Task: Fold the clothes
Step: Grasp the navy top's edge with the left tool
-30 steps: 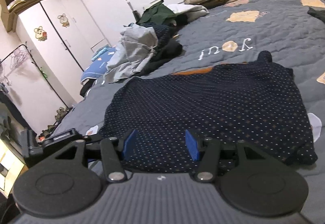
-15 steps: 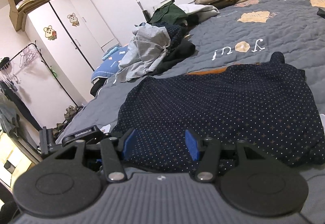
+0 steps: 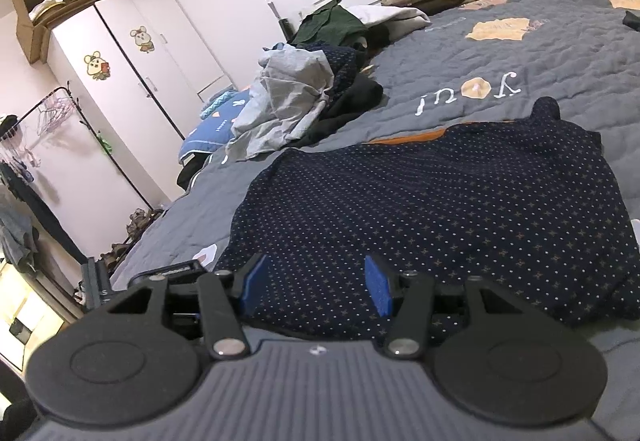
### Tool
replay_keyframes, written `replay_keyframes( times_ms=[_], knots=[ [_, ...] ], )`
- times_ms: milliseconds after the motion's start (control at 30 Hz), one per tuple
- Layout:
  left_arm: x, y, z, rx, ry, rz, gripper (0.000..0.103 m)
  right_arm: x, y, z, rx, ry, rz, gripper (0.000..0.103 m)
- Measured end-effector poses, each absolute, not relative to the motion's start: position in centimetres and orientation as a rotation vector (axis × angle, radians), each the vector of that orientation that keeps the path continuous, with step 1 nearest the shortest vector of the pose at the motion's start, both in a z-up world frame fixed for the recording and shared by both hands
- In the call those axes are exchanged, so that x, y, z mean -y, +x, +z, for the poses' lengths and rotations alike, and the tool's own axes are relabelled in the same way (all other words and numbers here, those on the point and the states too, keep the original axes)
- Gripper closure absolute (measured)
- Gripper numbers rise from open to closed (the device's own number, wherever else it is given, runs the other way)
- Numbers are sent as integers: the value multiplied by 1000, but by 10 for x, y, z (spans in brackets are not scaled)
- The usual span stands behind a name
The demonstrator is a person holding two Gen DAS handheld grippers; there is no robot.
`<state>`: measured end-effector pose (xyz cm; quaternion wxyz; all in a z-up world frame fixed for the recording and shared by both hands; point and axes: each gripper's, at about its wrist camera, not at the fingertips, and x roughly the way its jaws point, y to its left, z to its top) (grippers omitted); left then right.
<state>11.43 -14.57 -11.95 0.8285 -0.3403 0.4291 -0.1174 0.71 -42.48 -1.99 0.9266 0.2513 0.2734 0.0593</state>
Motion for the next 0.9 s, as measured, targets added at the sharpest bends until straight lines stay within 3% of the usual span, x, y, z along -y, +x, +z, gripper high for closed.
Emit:
replay_keyframes(
  times_ms=[200, 233, 300, 367, 600, 900],
  knots=[
    [148, 116, -118, -885, -732, -248, 53, 419, 8, -21, -574, 503, 149, 50],
    [148, 116, -116, -874, -722, -247, 55, 418, 8, -21, -576, 502, 154, 50],
    [149, 114, -113, -854, -703, -245, 70, 415, 9, -22, -581, 498, 162, 50],
    [151, 112, -107, -829, -678, -251, 74, 414, 10, -22, -584, 497, 165, 50],
    [161, 113, -106, -850, -646, -281, 74, 413, 13, -23, -595, 499, 185, 50],
    [160, 117, -111, -874, -623, -248, 66, 411, 10, -21, -590, 512, 203, 50]
  ],
)
